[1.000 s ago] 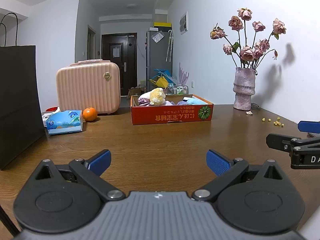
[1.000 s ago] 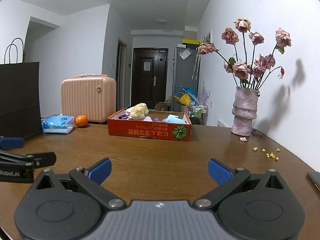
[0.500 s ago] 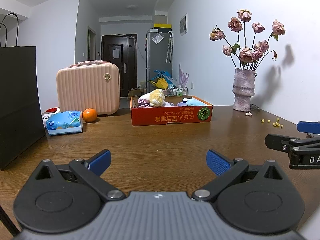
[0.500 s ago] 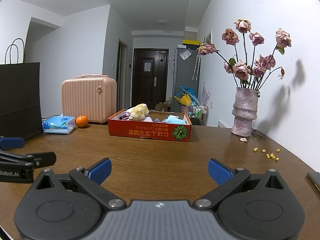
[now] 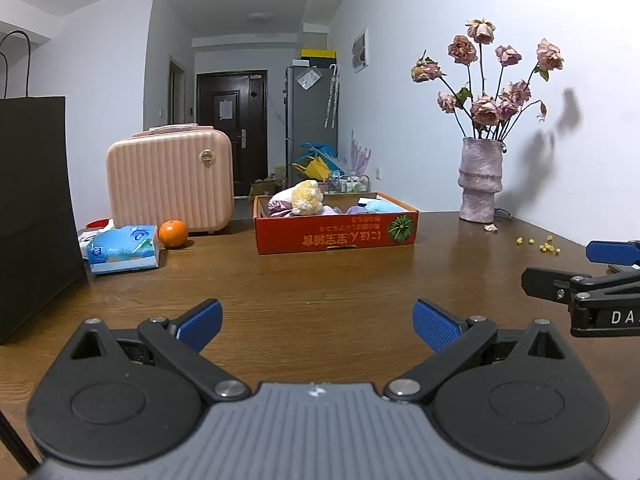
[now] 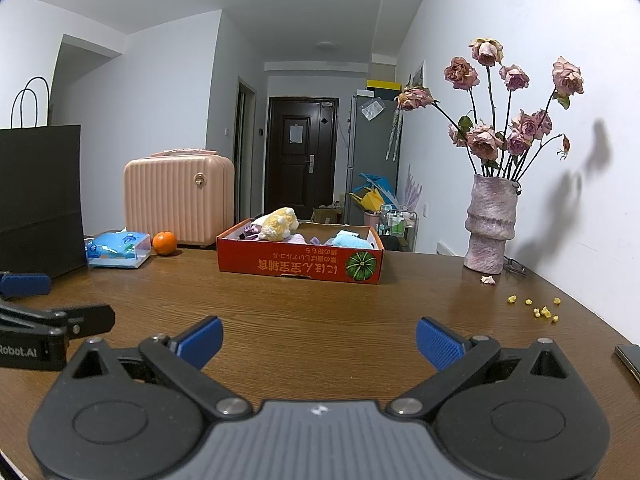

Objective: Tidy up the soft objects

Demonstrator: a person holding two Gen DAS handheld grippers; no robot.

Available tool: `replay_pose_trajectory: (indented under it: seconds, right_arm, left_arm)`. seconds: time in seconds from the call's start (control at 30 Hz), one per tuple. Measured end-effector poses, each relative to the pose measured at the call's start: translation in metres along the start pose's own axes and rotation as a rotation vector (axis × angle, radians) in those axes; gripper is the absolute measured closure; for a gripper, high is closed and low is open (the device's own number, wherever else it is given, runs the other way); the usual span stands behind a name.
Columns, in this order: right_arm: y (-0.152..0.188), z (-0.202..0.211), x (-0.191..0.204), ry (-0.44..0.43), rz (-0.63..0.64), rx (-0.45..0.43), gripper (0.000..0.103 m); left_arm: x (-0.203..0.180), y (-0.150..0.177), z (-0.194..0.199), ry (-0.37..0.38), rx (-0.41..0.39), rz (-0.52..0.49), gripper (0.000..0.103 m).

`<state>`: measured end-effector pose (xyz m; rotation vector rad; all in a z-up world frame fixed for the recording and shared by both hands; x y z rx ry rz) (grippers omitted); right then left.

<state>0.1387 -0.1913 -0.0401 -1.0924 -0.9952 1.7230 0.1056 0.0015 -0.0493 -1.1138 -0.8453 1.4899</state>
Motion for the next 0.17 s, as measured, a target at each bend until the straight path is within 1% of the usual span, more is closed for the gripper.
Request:
replay_pose_trajectory:
  seconds: [0.17]
  right_arm:
    - [-0.0004, -0.0022, 0.0012, -0.006, -0.001, 0.003, 0.0]
  left_arm:
    - [-0.0005, 0.0006, -0.0013, 0.005, 0.002, 0.001, 0.0]
Point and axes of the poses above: each gripper's, at about its wrist camera, not at the fingertips, and z roughly against the way its jaws point, x to its left, y to its underside, the point moved 10 cm from there along -z, roughly the way its jaws point, and after that the axes turned 13 degrees about z, right-handed, at the moved point
